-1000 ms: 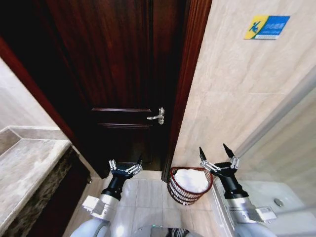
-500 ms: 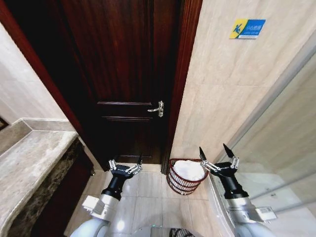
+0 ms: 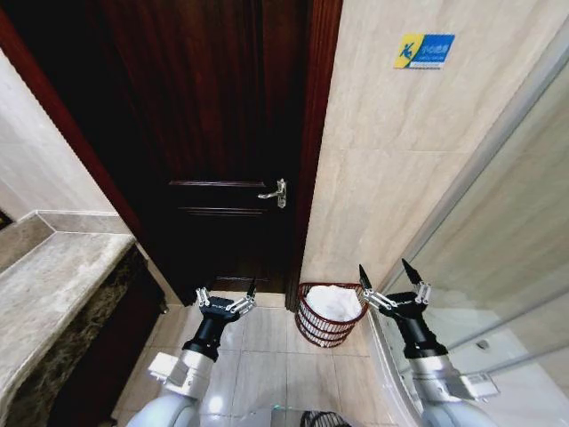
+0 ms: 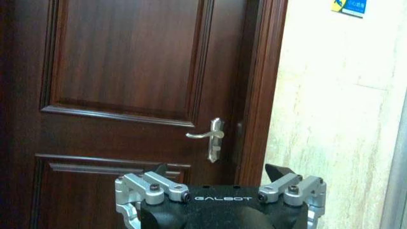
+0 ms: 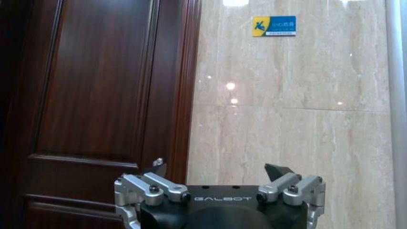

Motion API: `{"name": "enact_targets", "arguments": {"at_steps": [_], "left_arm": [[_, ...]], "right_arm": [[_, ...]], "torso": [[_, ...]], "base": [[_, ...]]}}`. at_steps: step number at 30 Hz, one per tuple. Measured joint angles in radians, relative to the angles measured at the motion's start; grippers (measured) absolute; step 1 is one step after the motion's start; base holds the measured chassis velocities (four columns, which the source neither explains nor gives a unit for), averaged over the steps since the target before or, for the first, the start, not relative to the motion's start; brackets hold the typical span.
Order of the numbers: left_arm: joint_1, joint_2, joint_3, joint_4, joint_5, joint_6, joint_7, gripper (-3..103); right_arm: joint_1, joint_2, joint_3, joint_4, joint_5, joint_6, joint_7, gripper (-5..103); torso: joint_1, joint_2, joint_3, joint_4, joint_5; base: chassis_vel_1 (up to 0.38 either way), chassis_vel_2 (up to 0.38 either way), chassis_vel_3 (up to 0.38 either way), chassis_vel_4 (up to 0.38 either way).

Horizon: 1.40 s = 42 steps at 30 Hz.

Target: Discard the used towel into the hamper.

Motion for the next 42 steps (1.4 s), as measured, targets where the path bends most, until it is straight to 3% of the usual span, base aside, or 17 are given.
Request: {"name": "enact_targets", "arguments": {"at_steps": [15, 42], "left_arm": [[0.000, 0.000, 0.000, 0.000, 0.000, 0.000, 0.000, 100], [0.000, 0.000, 0.000, 0.000, 0.000, 0.000, 0.000, 100]], "right_arm": [[0.000, 0.000, 0.000, 0.000, 0.000, 0.000, 0.000, 100], [0.000, 0.000, 0.000, 0.000, 0.000, 0.000, 0.000, 100]], "torso": [[0.000, 0.000, 0.000, 0.0000, 0.0001], [-0.001, 0.001, 0.000, 0.0000, 0.0000]], "base": [[0.079, -0.083, -0.085, 0.088], [0.230, -0.233, -0.229, 0.227]]}}
